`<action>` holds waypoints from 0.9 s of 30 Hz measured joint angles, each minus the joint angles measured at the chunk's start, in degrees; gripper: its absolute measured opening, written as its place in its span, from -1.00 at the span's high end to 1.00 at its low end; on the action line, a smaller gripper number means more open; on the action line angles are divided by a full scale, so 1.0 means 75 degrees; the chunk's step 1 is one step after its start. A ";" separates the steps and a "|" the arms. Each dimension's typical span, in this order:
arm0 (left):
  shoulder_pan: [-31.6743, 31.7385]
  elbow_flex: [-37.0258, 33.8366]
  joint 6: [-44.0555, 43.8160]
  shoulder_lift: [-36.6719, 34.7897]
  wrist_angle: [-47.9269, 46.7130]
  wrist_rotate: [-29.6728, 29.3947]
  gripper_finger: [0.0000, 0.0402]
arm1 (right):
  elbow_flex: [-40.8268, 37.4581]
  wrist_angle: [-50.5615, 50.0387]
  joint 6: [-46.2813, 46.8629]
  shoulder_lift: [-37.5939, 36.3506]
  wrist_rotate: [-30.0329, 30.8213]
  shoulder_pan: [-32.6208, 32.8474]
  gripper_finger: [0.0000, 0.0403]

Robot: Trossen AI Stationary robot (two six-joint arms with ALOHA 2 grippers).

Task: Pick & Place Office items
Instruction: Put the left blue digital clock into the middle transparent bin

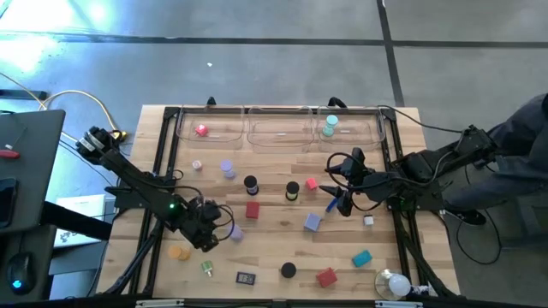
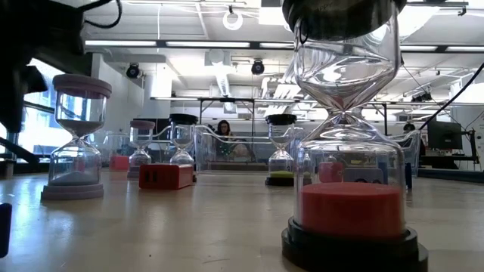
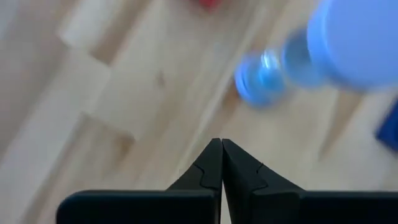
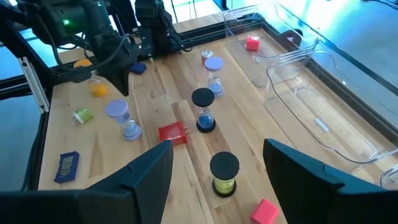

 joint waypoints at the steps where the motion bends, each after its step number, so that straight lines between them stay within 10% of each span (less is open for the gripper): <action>1: 0.0033 0.0003 0.0000 -0.0010 -0.0075 0.0343 1.00 | 0.0000 0.0000 0.0001 0.0000 0.0000 0.0000 -0.18; 20: 0.1048 0.0003 -0.0783 -0.0012 -0.1162 0.2005 0.98 | 0.0000 0.0000 -0.0210 0.0001 0.0019 0.0000 -0.18; 27: 0.1309 0.0006 -0.0690 -0.0012 -0.1198 0.2426 0.70 | 0.0000 0.0000 -0.0317 0.0000 0.0020 0.0000 -0.18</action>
